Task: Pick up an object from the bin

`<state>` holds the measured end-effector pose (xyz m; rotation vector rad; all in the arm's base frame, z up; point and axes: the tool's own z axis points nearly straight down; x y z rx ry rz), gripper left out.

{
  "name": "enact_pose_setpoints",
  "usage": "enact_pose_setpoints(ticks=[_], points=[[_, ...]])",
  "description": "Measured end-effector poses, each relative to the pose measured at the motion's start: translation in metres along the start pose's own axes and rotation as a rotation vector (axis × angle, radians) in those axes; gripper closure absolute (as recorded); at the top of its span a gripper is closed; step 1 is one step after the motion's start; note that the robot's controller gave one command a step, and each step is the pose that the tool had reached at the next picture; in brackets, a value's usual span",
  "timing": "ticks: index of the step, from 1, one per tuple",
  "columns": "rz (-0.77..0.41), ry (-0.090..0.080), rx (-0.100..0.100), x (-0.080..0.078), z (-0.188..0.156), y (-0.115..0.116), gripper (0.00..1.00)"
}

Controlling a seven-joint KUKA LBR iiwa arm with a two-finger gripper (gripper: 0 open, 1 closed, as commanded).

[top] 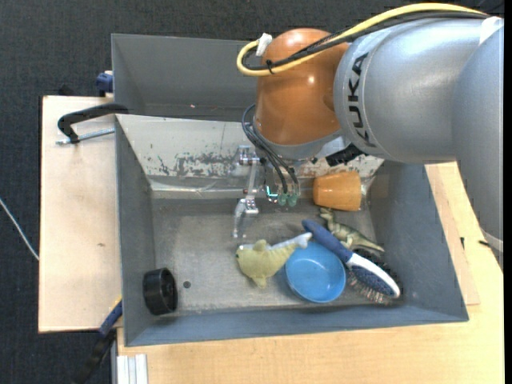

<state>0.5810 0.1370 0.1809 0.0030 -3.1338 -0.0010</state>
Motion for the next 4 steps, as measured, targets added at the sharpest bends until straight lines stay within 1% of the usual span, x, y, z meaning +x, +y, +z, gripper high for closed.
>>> enact_pose_setpoints(ticks=[1,2,3,4], points=[[-0.23,-0.007,0.0,0.02,0.089,-0.052,0.0],[-0.592,-0.019,-0.002,0.056,0.106,-0.084,0.0],[-0.595,-0.004,0.002,0.059,0.107,-0.088,1.0],[-0.806,-0.019,0.006,0.082,-0.024,-0.097,1.0]])
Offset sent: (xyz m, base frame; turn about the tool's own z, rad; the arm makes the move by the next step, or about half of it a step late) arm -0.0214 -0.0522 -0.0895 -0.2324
